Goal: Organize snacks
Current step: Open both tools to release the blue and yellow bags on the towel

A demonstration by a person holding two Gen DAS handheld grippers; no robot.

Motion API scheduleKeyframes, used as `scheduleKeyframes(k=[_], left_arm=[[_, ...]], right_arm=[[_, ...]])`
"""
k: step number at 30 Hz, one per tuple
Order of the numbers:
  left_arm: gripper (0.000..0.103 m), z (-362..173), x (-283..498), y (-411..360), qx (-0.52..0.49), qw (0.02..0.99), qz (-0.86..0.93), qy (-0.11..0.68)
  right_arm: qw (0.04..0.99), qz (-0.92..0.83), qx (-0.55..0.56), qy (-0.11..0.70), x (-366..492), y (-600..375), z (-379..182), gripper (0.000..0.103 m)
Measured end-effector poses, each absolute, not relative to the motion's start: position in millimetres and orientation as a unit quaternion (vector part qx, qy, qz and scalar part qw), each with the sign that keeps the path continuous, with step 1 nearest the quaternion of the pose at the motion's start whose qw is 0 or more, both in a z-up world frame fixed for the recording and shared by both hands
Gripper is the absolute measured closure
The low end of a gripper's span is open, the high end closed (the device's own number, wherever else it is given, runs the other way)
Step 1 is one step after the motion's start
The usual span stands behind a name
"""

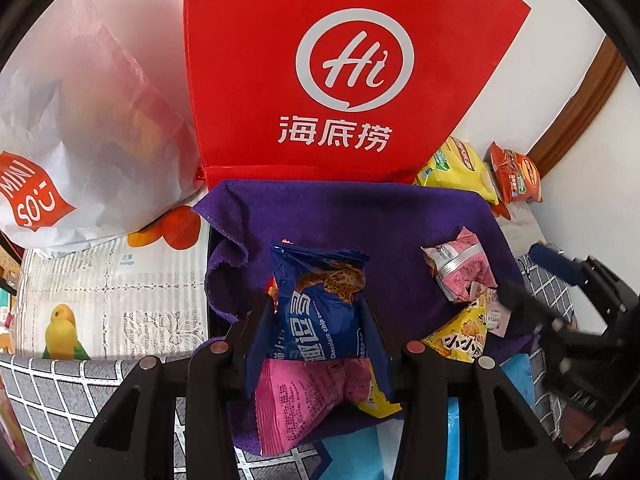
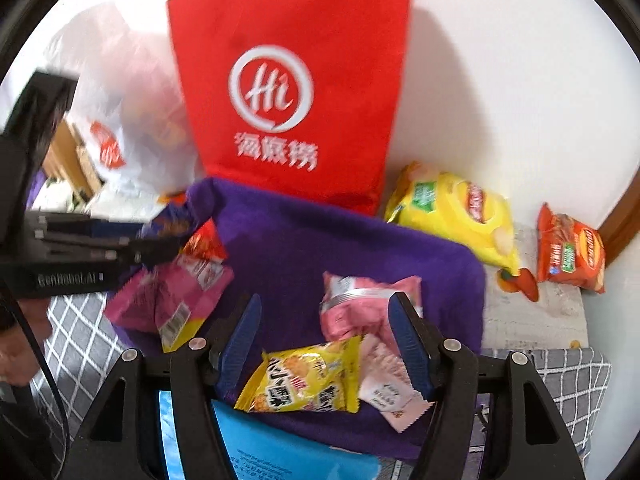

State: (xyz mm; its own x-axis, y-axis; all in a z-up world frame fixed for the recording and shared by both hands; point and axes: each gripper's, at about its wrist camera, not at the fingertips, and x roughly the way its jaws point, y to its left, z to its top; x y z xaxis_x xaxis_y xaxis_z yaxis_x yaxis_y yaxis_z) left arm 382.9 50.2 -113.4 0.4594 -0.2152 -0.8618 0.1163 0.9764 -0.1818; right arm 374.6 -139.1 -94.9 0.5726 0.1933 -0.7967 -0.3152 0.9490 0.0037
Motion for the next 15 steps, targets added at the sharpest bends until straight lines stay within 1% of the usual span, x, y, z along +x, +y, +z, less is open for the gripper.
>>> scheduleKeyframes(k=[5, 12, 14, 15], left_arm=[[0.060, -111, 382, 48, -0.046, 0.853, -0.099, 0.510], [0.060, -107, 380, 46, -0.042, 0.853, -0.094, 0.511], [0.058, -106, 379, 45, -0.044, 0.852, -0.097, 0.513], [0.053, -104, 379, 44, -0.046, 0.851, -0.098, 0.514]], right_arm=[[0.889, 0.126, -0.048, 0.438, 378, -151, -89, 0.037], [0.897, 0.122, -0.057, 0.421, 370, -146, -77, 0.037], [0.899, 0.121, -0.061, 0.416, 367, -144, -73, 0.037], [0.901, 0.120, -0.061, 0.413, 365, -144, -69, 0.037]])
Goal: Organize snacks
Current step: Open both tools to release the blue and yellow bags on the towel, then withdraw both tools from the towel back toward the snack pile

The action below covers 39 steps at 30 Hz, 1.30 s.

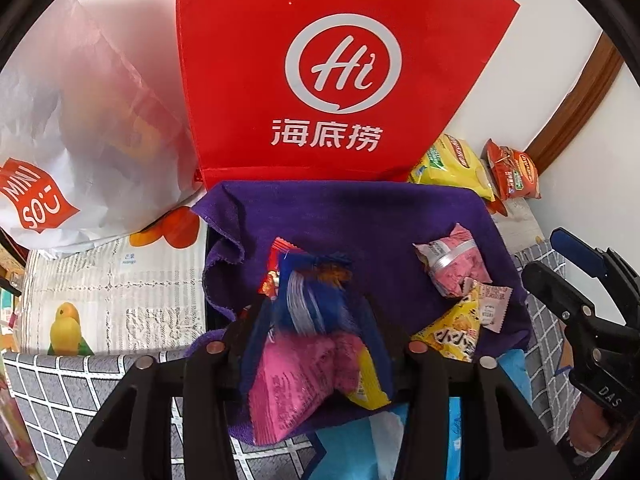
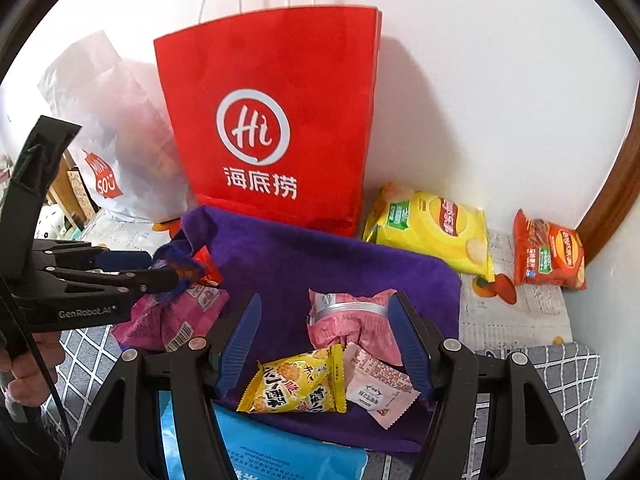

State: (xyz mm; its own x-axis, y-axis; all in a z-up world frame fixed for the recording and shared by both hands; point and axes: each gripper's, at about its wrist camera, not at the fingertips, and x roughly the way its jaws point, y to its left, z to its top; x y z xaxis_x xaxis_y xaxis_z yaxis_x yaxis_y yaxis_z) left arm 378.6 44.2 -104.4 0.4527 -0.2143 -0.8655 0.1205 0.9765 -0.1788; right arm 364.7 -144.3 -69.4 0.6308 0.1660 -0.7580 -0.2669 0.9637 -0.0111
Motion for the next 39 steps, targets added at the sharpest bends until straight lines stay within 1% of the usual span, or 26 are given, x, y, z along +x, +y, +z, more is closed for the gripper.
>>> scheduleKeyframes(k=[1, 3, 16, 25, 28, 32, 39], left_arm=[[0.045, -102, 378, 44, -0.048, 0.851, -0.099, 0.513], [0.040, -97, 375, 43, -0.049, 0.854, -0.100, 0.508], [0.039, -48, 341, 38, -0.051, 0.876, -0.142, 0.458], [0.039, -5, 304, 32, -0.032, 0.902, -0.148, 0.403], [0.039, 4, 291, 30, -0.027, 0.904, -0.147, 0.400], [0.039, 13, 269, 28, -0.017, 0.909, -0.147, 0.390], [0.039, 14, 234, 45, -0.036, 0.914, -0.121, 0.385]], right_arm=[[0.903, 0.119, -0.059, 0.409, 363, -144, -67, 0.037], [0.904, 0.118, -0.051, 0.407, 358, -145, -63, 0.037], [0.900, 0.062, -0.029, 0.430, 305, -172, -58, 0.037], [0.909, 0.018, -0.011, 0.416, 246, -201, -44, 0.037], [0.912, 0.009, -0.006, 0.409, 230, -208, -39, 0.037], [0.916, 0.001, 0.006, 0.401, 211, -214, -37, 0.037], [0.919, 0.003, 0.020, 0.393, 190, -214, -41, 0.037]])
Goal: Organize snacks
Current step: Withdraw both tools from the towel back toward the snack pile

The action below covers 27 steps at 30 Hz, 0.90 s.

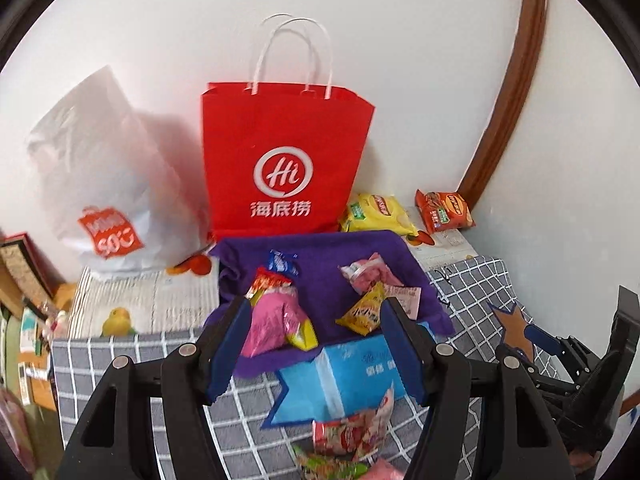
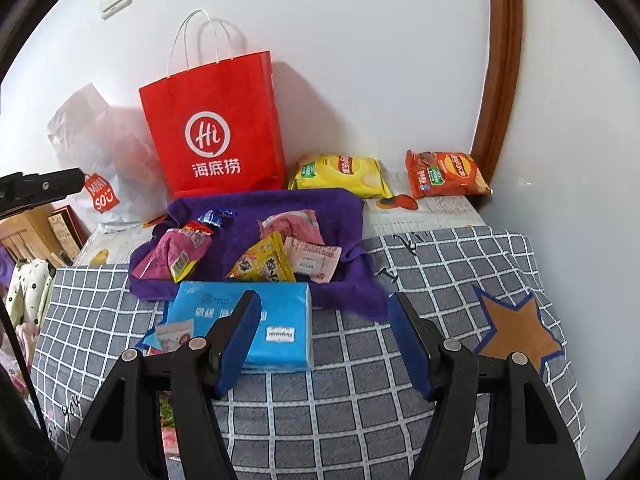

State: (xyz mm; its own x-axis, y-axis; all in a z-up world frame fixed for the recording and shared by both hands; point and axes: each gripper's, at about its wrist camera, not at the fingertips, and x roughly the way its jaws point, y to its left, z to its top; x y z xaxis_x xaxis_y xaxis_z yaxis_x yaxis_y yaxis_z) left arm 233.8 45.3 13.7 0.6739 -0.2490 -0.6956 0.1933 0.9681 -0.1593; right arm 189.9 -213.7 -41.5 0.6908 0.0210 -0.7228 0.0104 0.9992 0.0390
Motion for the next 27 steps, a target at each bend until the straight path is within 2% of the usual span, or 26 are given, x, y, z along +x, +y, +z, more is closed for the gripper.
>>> scheduleKeyframes(k=[15, 27], left_arm=[[0.039, -36, 186, 69, -0.049, 0.902, -0.103, 0.416], [0.039, -79, 178, 89, -0.062, 0.887, -0.090, 0.449]], right_arm=[[0.910, 0.048, 0.028, 0.411, 160, -184, -64, 0.037], [0.894, 0.057, 0.009, 0.444, 151, -161, -99, 0.037]])
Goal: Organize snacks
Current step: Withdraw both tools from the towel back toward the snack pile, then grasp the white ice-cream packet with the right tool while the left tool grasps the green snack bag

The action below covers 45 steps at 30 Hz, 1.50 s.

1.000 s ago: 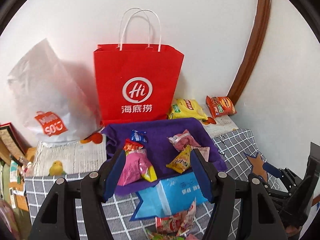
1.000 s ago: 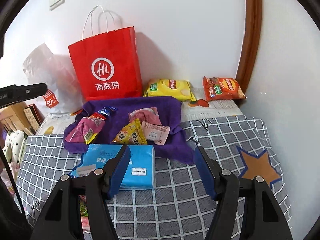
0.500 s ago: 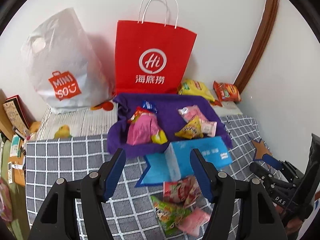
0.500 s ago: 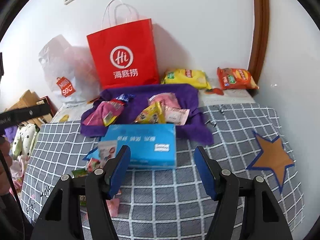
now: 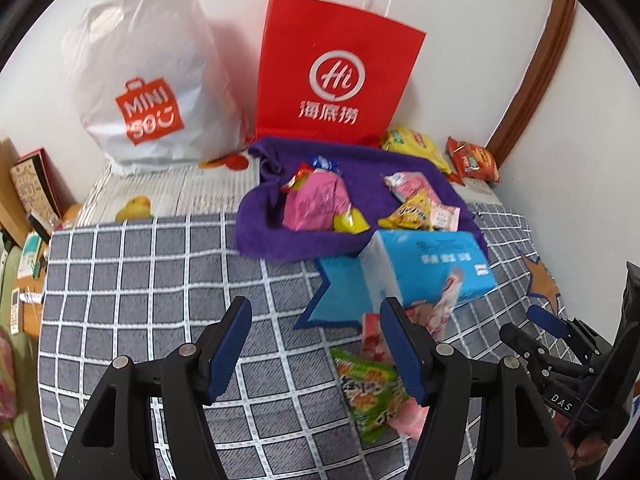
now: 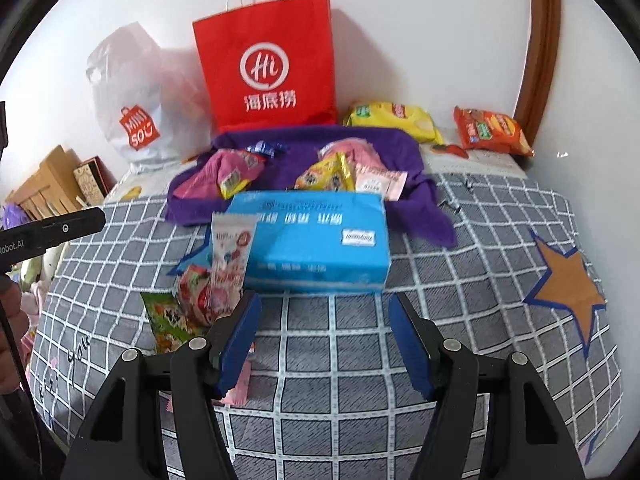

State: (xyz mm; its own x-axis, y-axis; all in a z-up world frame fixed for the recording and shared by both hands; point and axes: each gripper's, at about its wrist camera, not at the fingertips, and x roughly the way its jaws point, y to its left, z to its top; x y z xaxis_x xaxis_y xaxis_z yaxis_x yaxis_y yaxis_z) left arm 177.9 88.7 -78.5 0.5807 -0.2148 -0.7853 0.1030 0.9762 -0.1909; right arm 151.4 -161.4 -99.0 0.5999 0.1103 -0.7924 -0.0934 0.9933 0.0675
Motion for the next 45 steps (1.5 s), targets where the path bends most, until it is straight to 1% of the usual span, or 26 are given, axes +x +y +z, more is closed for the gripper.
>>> scheduleKeyframes(k=[12, 29, 41, 45], left_arm=[[0.039, -104, 176, 105, -0.071, 0.879, -0.080, 0.465], [0.039, -118, 173, 112, -0.073, 0.871, -0.083, 0.479], [0.039, -128, 177, 128, -0.093, 0.864, -0.067, 0.491], [0.039, -127, 177, 126, -0.094, 0.863, -0.071, 0.491]], right_arm=[[0.879, 0.062, 0.004, 0.473, 154, -145, -126, 0.037], [0.859, 0.075, -0.018, 0.506, 157, -124, -154, 0.037], [0.864, 0.075, 0.012, 0.497, 159, -137, -151, 0.037], [0.866, 0.105, 0.036, 0.488, 159, -135, -146, 0.037]])
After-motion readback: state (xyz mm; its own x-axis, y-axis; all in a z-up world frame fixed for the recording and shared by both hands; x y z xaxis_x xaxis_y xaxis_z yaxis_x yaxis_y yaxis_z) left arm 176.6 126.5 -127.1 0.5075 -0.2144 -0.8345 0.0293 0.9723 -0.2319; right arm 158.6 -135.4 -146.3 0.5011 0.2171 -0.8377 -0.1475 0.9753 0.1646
